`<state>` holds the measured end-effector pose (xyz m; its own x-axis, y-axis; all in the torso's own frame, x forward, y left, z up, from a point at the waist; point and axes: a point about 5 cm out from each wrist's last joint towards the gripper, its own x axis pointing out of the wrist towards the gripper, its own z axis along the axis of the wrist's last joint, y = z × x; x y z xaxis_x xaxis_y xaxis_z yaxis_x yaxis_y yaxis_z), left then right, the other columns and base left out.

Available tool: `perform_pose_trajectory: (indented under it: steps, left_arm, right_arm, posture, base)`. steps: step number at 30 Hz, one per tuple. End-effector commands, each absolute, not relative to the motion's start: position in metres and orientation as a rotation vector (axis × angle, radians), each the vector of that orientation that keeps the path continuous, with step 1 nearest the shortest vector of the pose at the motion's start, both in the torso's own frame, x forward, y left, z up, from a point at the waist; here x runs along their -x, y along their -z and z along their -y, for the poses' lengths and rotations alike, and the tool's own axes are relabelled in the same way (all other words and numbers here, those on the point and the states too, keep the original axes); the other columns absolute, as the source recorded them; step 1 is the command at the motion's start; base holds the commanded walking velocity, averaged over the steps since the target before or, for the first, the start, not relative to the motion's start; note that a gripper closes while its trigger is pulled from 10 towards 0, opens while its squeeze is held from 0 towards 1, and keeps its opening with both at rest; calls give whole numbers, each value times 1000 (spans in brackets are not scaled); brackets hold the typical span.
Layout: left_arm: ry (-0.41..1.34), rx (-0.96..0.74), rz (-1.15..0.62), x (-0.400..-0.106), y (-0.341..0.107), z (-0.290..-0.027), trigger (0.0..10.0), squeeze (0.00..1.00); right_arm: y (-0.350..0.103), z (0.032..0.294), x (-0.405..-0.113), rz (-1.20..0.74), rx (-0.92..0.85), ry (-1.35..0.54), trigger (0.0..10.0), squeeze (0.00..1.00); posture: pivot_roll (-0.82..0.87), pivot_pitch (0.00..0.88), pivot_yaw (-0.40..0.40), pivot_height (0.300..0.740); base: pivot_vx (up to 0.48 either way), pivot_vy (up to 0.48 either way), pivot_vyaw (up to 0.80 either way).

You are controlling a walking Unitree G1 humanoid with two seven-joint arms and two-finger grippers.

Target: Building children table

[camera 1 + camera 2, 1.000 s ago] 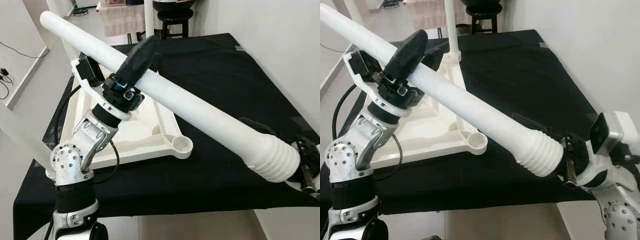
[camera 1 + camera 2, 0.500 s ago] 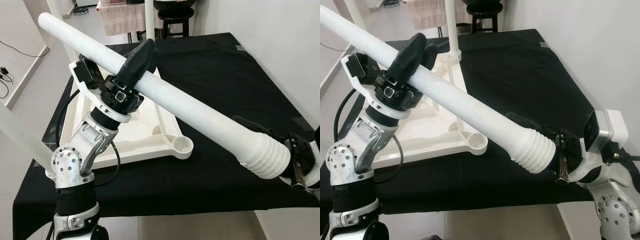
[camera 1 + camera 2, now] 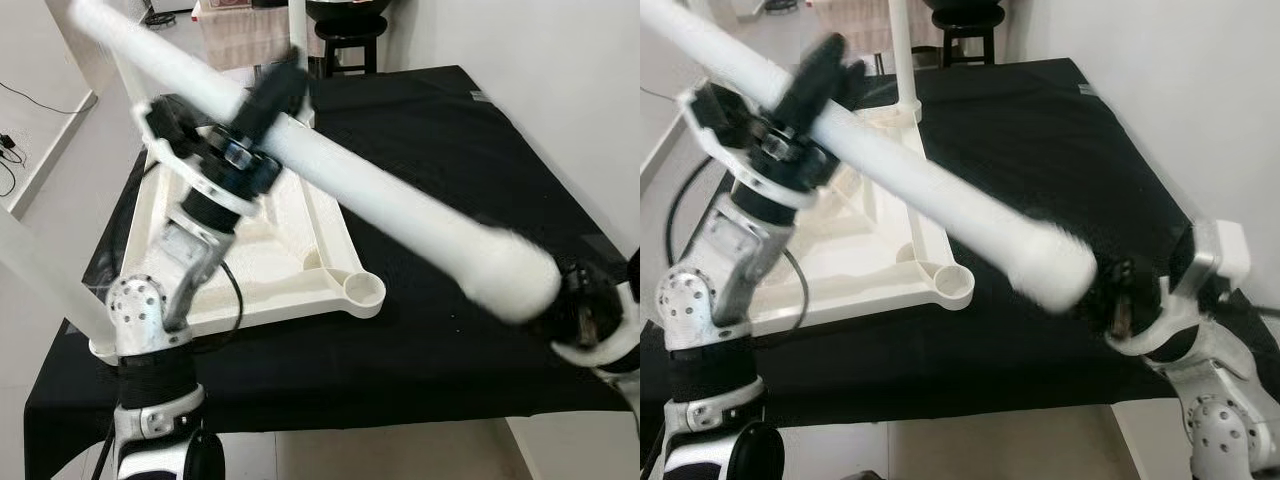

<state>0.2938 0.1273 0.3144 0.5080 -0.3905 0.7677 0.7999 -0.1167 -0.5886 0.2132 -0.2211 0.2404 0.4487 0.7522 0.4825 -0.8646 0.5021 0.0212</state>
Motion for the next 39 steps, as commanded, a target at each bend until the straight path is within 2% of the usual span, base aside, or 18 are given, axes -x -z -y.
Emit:
perform_pose_trajectory:
  steps: [1, 10, 15, 22, 25, 26, 27, 28, 30, 34, 36, 39]
  left_arm:
    - [1037, 1373, 468, -295, -323, -136, 0, 0]
    - [984, 1342, 603, -311, -354, -162, 0, 0]
    - [958, 1262, 647, -316, -365, -172, 0, 0]
    - [949, 1253, 665, -318, -371, -177, 0, 0]
    - [941, 1163, 630, -321, -369, -173, 0, 0]
    - [945, 1038, 585, -323, -365, -162, 0, 0]
    - [945, 1038, 585, -323, -365, -162, 0, 0]
    - [968, 886, 528, -323, -358, -146, 0, 0]
    - [1013, 686, 447, -322, -344, -121, 0, 0]
    - [1035, 608, 415, -322, -338, -108, 0, 0]
    - [1065, 561, 398, -320, -335, -95, 0, 0]
    - [1127, 477, 386, -313, -330, -78, 0, 0]
  right_arm:
    - [-236, 222, -213, 430, -315, -1000, 10000, 1000]
    - [-232, 247, -200, 419, -269, -875, 10000, 1000]
    - [-234, 267, -186, 349, -132, -809, 10000, 1000]
    - [-243, 289, -177, 310, -29, -749, 10000, 1000]
    - [-256, 292, -178, 340, 39, -727, 10000, 1000]
    - [-267, 287, -181, 368, 87, -742, 10000, 1000]
    - [-267, 287, -181, 368, 87, -742, 10000, 1000]
    - [-278, 279, -187, 381, 161, -767, 10000, 1000]
    - [-289, 263, -194, 384, 275, -824, 10000, 1000]
    - [-295, 249, -200, 386, 335, -877, 10000, 1000]
    - [-300, 231, -209, 377, 386, -937, 10000, 1000]
    - [-284, 206, -238, 243, 472, -913, 10000, 1000]
  posture:
    - [-50, 121, 43, 740]
    - [-51, 124, 52, 740]
    - [-50, 123, 63, 740]
    - [-55, 123, 62, 740]
    - [-55, 123, 62, 740]
    - [-54, 122, 64, 740]
    - [-54, 122, 64, 740]
    - [-52, 121, 65, 740]
    - [-52, 119, 65, 740]
    - [-51, 120, 63, 740]
    - [-49, 119, 61, 740]
    - [-40, 118, 56, 740]
  base:
    - [0, 0, 0]
    - [0, 0, 0]
    - [0, 0, 0]
    - [0, 0, 0]
    - [0, 0, 0]
    - [0, 0, 0]
    - [0, 0, 0]
    - [0, 0, 0]
    - [0, 0, 0]
    - [0, 0, 0]
    - [0, 0, 0]
    - [0, 0, 0]
